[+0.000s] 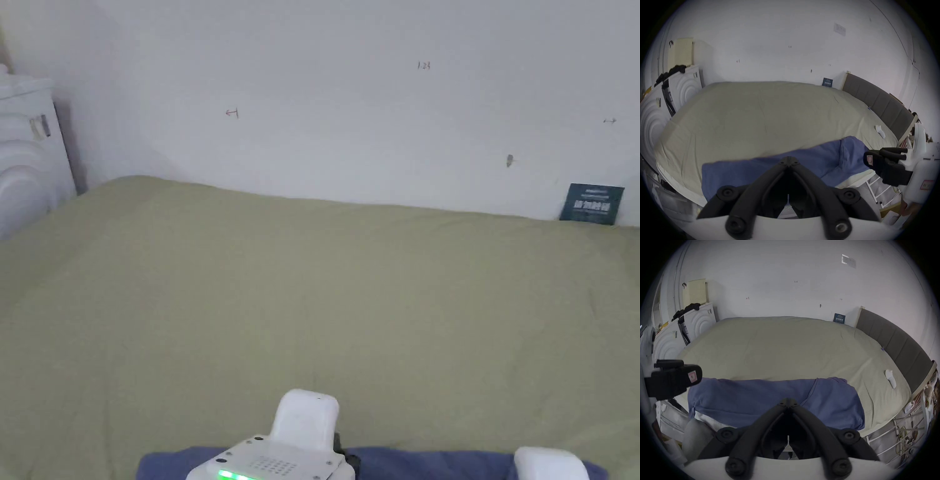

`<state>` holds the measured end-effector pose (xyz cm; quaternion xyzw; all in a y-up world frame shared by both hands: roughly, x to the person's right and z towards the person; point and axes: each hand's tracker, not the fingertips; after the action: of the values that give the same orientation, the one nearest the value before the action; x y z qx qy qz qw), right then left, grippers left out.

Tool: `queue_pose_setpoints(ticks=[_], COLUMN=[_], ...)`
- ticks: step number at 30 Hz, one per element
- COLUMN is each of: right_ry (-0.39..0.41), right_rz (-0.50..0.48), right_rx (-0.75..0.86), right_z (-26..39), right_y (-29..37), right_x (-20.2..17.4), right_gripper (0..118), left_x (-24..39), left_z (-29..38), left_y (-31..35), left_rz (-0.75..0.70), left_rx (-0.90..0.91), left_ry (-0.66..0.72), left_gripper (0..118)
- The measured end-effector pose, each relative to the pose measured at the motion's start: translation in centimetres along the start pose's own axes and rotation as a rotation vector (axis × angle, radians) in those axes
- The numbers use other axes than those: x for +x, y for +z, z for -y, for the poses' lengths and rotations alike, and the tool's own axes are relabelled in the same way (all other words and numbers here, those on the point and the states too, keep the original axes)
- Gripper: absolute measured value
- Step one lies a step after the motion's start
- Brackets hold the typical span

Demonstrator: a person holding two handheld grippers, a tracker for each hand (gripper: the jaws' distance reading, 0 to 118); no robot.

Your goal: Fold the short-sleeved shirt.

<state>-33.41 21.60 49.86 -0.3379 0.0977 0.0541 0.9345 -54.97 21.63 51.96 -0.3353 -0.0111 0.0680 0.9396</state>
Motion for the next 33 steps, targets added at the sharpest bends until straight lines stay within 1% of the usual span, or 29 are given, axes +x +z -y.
queue_pose_setpoints(ticks=[2, 4, 5, 6, 7, 8, 9, 11, 12, 14, 16, 17, 18, 19, 21, 22, 24, 28, 30, 32, 33], right_ry=[0.005, 0.008, 0.008, 0.006, 0.005, 0.000, -0.007, -0.032, -0.046, -0.059, -0.064, -0.062, -0.064, -0.062, -0.064, -0.067, -0.071, -0.070, -0.076, -0.080, -0.082], right_rz=[0.005, -0.008, -0.016, -0.017, -0.017, -0.011, -0.007, -0.011, -0.021, -0.039, -0.058, -0.063, -0.068, -0.075, -0.086, -0.093, -0.104, -0.122, -0.146, -0.158, -0.166], right_rx=[0.011, 0.025, 0.031, 0.035, 0.037, 0.046, 0.050, 0.052, 0.047, 0.025, 0.004, -0.008, -0.008, -0.009, -0.008, -0.008, -0.005, -0.013, -0.016, -0.022, -0.029], right_z=[-0.7, -1.9, -2.4, -2.9, -3.1, -3.4, -3.7, -4.1, -4.2, -4.3, -4.3, -4.4, -4.4, -4.2, -4.3, -4.4, -4.4, -4.5, -4.4, -4.3, -4.3], right_y=[0.2, 0.5, 0.7, 0.9, 0.9, 0.9, 0.9, 0.8, 0.6, 0.1, -0.1, -0.2, -0.2, -0.3, -0.1, 0.0, 0.4, 0.7, 0.8, 0.8, 0.8], right_x=[0.3, 1.1, 1.5, 1.9, 2.3, 2.6, 3.0, 3.4, 3.7, 4.0, 4.1, 4.2, 4.2, 4.2, 4.3, 4.4, 4.3, 3.7, 3.4, 3.2, 3.1], right_gripper=[1, 1, 1, 1, 1, 1, 1, 1, 1, 1, 1, 1, 1, 1, 1, 1, 1, 1, 1, 2, 1], left_x=[-1.2, -3.9, -5.9, -8.2, -10.3, -12.7, -14.6, -18.8, -20.7, -22.9, -24.7, -25.4, -25.6, -25.7, -25.7, -25.5, -24.8, -23.4, -22.5, -21.7, -21.5], left_z=[-0.5, -1.3, -1.4, -1.7, -1.8, -1.8, -1.7, -0.8, -0.3, 1.2, 2.3, 2.7, 3.3, 3.6, 4.2, 4.4, 3.9, 3.1, 3.1, 3.6, 3.9], left_y=[0.0, 0.1, 0.3, 0.2, 0.1, -0.2, -0.4, -1.0, -1.7, -2.6, -3.6, -4.2, -4.7, -5.4, -6.8, -7.2, -7.0, -6.2, -6.2, -7.0, -7.5], left_rz=[0.000, 0.001, -0.017, -0.026, -0.039, -0.076, -0.147, -0.329, -0.335, -0.252, -0.088, -0.030, 0.035, 0.042, -0.024, -0.026, -0.017, -0.048, -0.009, 0.070, 0.052], left_rx=[-0.025, -0.076, -0.093, -0.153, -0.186, -0.233, -0.256, -0.301, -0.356, -0.407, -0.405, -0.396, -0.391, -0.398, -0.445, -0.462, -0.444, -0.450, -0.445, -0.458, -0.462], left_ry=[0.024, 0.064, 0.090, 0.126, 0.158, 0.173, 0.177, 0.215, 0.255, 0.359, 0.485, 0.534, 0.555, 0.555, 0.482, 0.469, 0.457, 0.409, 0.403, 0.413, 0.411], left_gripper=[0, 0, 0, 0, 4, 11, 25, 60, 60, 69, 68, 68, 68, 68, 68, 69, 71, 71, 71, 71, 71])
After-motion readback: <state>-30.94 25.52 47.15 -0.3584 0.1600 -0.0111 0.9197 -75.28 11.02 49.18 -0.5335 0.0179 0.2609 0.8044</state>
